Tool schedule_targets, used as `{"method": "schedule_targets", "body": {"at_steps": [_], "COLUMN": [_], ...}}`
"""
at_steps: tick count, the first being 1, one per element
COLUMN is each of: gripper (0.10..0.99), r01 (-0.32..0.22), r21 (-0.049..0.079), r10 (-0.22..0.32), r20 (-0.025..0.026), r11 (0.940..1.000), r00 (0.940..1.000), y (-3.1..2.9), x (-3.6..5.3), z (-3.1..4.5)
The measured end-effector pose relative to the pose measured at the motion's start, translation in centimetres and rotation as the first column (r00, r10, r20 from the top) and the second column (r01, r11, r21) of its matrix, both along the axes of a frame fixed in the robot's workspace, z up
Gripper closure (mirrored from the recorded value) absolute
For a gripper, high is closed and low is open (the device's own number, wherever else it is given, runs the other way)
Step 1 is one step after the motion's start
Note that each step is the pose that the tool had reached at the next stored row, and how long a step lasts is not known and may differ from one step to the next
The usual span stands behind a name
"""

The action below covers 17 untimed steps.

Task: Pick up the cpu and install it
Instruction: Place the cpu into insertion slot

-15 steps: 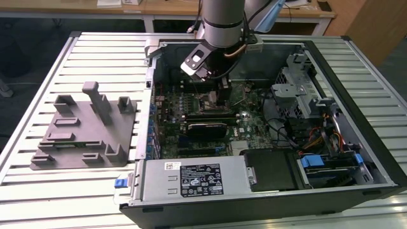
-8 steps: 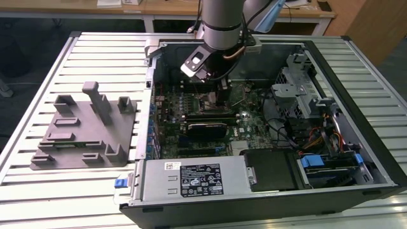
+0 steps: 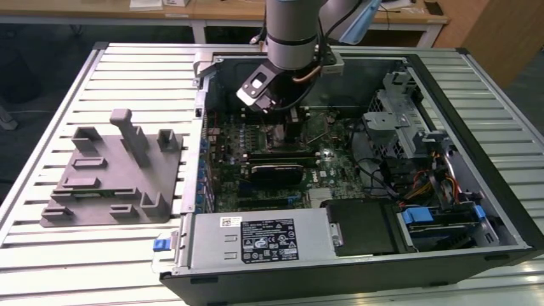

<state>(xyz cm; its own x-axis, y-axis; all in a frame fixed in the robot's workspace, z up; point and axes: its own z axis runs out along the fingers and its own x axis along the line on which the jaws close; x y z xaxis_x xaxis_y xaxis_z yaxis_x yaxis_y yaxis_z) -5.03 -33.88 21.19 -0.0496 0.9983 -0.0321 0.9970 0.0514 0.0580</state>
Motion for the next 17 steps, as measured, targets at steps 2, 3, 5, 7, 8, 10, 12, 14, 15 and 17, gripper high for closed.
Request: {"method": "schedule_targets", "body": {"at_steps": [2,3,5,7,8,10,12,14,15,17], "gripper": [0.545,0.545,0.545,0.545,0.545,0.545,0.545,0.545,0.545,0.545], "r01": [0.006,0.008,0.014,0.017,0.017,0.018,0.022,0.041,0.049,0.057], "r21": [0.000,0.000,0.000,0.000,0.000,0.000,0.000,0.000,0.000,0.000], "r10": [-0.006,-0.008,-0.014,-0.017,-0.017,-0.018,-0.022,-0.041,-0.049,-0.057], "r20": [0.0001,0.0001,0.0001,0.0000,-0.0001,0.0000,0.0003,0.0001,0.0001,0.0000], "r11": [1.0000,1.0000,0.9999,0.9999,0.9999,0.9998,0.9998,0.9992,0.9988,0.9984], "r00": [1.0000,1.0000,0.9999,0.9999,0.9999,0.9998,0.9998,0.9992,0.9988,0.9984], "y": [0.00,0.01,0.01,0.01,0.01,0.01,0.02,0.01,0.01,0.01], "x": [-0.11,-0.16,-0.24,-0.25,-0.25,-0.25,-0.24,-0.24,-0.24,-0.25], "z": [-0.22,-0.34,-0.56,-0.61,-0.61,-0.61,-0.66,-0.75,-0.79,-0.83]}}
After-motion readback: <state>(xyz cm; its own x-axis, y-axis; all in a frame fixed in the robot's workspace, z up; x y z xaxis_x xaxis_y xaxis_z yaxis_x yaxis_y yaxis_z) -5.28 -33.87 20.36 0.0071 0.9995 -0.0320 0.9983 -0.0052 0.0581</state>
